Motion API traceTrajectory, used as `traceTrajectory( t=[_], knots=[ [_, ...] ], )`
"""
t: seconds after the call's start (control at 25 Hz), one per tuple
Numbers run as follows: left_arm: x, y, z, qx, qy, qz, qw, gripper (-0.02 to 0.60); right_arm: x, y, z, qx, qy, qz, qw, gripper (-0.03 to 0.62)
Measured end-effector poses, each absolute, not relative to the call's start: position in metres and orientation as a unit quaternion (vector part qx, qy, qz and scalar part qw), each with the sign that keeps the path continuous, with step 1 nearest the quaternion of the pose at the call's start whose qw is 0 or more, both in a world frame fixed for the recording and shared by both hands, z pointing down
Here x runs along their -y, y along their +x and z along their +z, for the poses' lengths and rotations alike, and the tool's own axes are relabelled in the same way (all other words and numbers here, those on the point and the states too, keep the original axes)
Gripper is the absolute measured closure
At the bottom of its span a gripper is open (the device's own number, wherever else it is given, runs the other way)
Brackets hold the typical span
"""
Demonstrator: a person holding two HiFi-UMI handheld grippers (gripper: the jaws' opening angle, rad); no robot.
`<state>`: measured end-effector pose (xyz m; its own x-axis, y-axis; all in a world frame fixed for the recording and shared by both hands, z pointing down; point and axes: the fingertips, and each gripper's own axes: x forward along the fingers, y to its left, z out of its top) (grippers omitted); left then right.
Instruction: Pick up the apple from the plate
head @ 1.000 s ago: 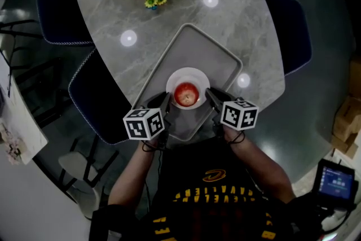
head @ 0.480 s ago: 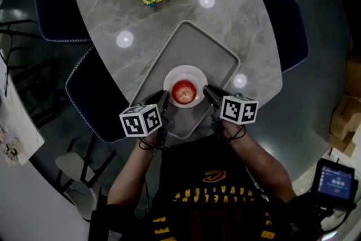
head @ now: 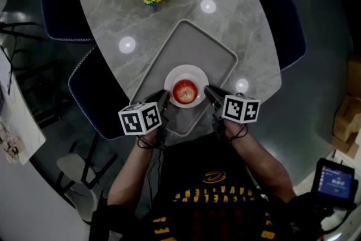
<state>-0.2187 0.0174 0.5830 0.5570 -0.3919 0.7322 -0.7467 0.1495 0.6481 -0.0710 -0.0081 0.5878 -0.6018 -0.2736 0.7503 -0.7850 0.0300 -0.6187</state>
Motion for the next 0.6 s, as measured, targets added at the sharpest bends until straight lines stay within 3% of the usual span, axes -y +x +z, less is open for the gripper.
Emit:
traceTrajectory(
  t=[0.6],
  knots=[
    [-0.041,-0.176,0.561,0.438,0.640,0.148,0.614,0.548,-0.015,-0.027,0.568,0.683,0.389,0.588,0.190,0.549]
  ],
)
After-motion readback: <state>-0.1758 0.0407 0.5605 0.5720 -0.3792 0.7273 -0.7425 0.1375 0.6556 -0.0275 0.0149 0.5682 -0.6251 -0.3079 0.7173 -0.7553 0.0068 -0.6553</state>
